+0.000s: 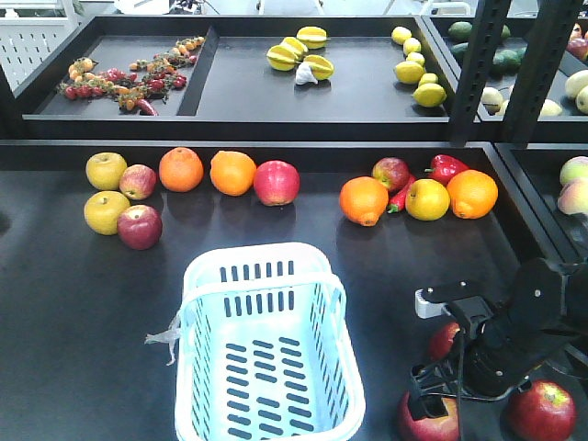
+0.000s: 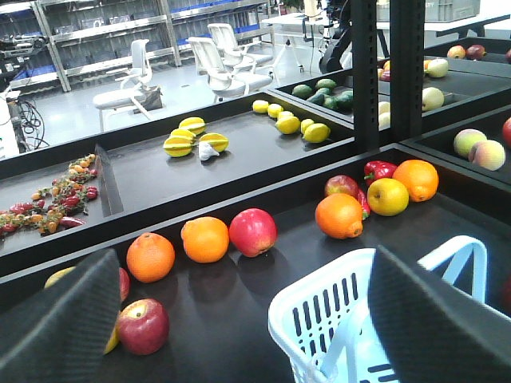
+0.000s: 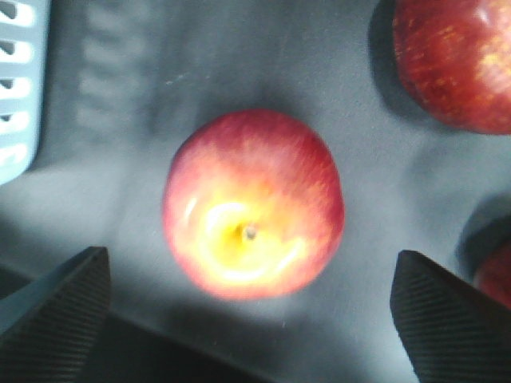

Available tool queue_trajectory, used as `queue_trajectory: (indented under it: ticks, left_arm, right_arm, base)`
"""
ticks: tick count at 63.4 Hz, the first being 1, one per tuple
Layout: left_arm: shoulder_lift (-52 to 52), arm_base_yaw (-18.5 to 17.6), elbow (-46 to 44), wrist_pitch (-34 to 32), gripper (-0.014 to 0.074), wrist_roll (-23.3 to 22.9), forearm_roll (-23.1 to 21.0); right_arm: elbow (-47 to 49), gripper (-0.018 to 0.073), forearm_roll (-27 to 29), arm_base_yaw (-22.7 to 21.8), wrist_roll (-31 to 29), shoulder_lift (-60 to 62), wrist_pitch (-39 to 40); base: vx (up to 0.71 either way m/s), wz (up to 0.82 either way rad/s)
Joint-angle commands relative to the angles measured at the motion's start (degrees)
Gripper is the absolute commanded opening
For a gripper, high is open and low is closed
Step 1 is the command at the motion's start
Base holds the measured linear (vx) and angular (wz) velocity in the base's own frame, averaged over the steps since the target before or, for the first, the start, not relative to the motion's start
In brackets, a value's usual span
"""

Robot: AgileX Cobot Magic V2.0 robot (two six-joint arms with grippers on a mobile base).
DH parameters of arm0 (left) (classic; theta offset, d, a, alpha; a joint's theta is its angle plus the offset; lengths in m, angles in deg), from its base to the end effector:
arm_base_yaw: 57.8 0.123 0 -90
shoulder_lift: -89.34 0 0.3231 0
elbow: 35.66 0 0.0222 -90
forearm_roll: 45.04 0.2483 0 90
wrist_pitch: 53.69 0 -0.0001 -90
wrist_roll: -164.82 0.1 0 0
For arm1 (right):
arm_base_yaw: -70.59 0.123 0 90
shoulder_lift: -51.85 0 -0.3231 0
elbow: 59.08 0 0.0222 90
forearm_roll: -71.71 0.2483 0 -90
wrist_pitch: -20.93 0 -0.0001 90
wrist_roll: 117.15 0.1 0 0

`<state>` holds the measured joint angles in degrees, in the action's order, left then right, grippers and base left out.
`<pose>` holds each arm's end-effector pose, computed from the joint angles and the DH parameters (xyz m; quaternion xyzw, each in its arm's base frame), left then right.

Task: Pick three apples into basket with both arms
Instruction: 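Reach the right gripper down over the red apple nearest the basket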

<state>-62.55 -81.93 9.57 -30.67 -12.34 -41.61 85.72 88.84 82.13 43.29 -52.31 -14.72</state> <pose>0.0428 -0.0166 0.3566 0.1861 0.7214 -0.0965 0.6600 0.2593 0.0705 0.1644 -0.1520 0.9831 0.0888 0.0494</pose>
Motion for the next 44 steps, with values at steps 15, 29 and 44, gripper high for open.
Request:
queue_trajectory:
  ticks: [15, 29, 44]
  left_arm:
    - [0.6, 0.1, -1.3, -3.9, 0.0593, -0.6, 0.1]
    - [0.6, 0.1, -1.3, -3.9, 0.0593, -0.6, 0.1]
    - [0.6, 0.1, -1.3, -3.9, 0.0593, -0.6, 0.1]
  right_arm:
    - [1.3, 0.0662, 1.5, 0.0, -0.6, -2.9, 3.7]
    - [1.3, 0.0652, 1.6, 0.0, -0.7, -6.5, 6.4]
    - [1.3, 0.0617, 4.0, 0.0, -2.5, -9.3, 8.6]
  base:
    - [0.0, 0.0]
    - [0.0, 0.0]
    - [0.0, 0.0]
